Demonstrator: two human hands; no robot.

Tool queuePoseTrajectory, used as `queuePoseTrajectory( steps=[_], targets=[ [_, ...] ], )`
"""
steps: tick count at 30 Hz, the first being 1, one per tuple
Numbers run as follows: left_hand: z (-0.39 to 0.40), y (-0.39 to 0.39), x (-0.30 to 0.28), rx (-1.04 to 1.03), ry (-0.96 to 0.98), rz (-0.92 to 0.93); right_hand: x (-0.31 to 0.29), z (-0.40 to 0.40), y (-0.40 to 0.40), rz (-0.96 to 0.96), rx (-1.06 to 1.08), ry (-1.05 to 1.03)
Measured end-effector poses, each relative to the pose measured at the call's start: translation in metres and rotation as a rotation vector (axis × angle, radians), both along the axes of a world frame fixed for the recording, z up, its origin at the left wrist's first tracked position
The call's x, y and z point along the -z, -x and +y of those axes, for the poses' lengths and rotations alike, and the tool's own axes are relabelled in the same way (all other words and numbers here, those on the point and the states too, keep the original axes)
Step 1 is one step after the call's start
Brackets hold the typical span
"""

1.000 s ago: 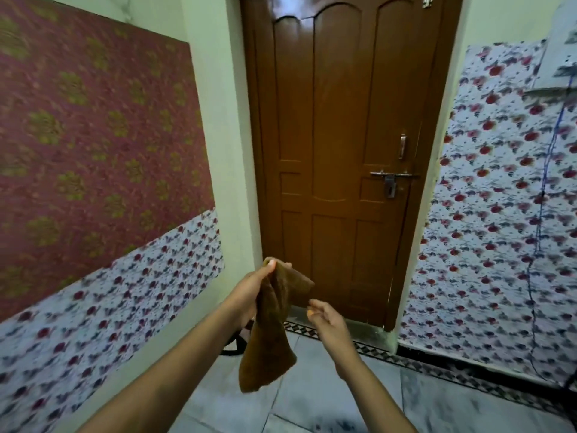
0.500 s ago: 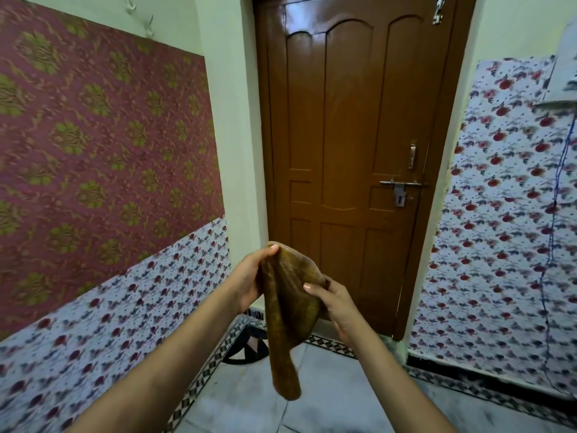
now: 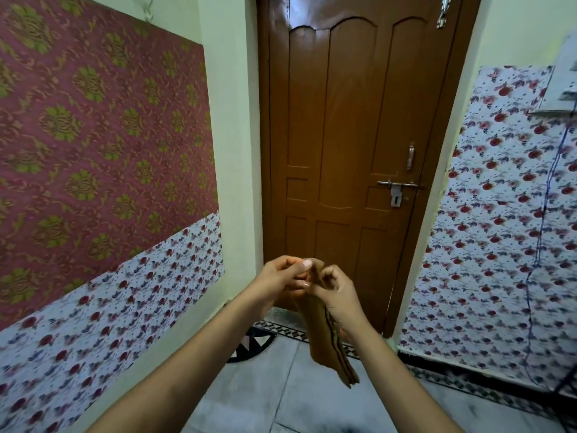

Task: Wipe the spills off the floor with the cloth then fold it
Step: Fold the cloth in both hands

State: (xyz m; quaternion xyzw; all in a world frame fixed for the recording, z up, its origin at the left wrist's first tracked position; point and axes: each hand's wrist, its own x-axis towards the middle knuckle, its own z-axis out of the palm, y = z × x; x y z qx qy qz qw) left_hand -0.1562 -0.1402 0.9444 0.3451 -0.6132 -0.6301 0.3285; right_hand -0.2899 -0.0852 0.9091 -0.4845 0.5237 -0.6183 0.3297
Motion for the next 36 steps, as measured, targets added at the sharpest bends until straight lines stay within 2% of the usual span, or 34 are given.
queuePoseTrajectory(
  steps=[2, 6, 11, 14, 17, 20, 24, 27, 29, 31, 34, 36],
  targets=[
    [0.000, 0.005, 0.001, 0.014, 0.002, 0.033, -0.001, 0.003, -0.002, 0.003, -0.046, -0.004],
    [-0.003, 0.011, 0.005, -0.022, 0.031, 0.030, 0.003, 0.008, 0.001, -0.107, -0.134, -0.054],
    [-0.011, 0.012, 0.007, -0.099, 0.001, 0.024, 0.001, 0.005, 0.000, -0.408, -0.130, -0.019],
    [-0.009, 0.012, 0.004, -0.106, 0.061, -0.021, -0.002, 0.003, -0.001, -0.391, -0.050, -0.023],
    [-0.005, 0.011, -0.001, -0.073, 0.144, -0.091, -0.003, 0.001, -0.001, -0.238, 0.040, -0.065],
    [-0.008, 0.002, -0.007, -0.072, 0.146, -0.102, 0.004, 0.001, 0.008, -0.152, 0.096, -0.133],
    [-0.030, -0.019, -0.018, -0.234, 0.075, -0.088, 0.006, 0.007, 0.038, -0.201, 0.255, -0.184],
    [-0.044, -0.034, -0.019, -0.272, 0.067, -0.118, -0.001, 0.010, 0.057, -0.247, 0.234, -0.203],
    [-0.044, -0.042, -0.021, -0.181, 0.094, -0.078, -0.007, 0.011, 0.062, -0.276, 0.169, -0.177],
    [-0.044, -0.052, -0.024, -0.013, 0.085, 0.060, -0.012, 0.013, 0.065, -0.414, 0.034, -0.111],
    [-0.041, -0.057, -0.033, 0.330, -0.014, 0.273, -0.029, 0.022, 0.062, -0.583, -0.349, -0.060],
    [-0.034, -0.047, -0.041, 0.543, -0.043, 0.354, -0.044, 0.024, 0.050, -0.551, -0.597, -0.055]
  ],
)
